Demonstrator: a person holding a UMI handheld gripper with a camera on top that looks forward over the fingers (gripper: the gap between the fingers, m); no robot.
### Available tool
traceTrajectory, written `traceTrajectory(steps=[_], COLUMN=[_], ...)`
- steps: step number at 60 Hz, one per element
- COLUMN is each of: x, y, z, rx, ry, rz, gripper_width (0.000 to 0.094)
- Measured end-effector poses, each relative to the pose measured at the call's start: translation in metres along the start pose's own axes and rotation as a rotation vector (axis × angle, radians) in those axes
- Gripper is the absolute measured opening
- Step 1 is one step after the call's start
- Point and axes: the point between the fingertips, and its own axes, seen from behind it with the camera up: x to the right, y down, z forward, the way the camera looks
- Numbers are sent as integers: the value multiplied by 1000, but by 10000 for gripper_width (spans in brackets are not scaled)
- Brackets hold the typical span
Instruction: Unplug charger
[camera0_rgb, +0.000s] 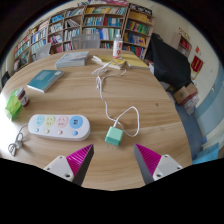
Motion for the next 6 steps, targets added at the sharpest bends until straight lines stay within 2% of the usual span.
traceTrajectory(steps=[6], x=[7], y=[13], z=[-42], rx=[31], ry=[9], rz=[-25], gripper_width=[850])
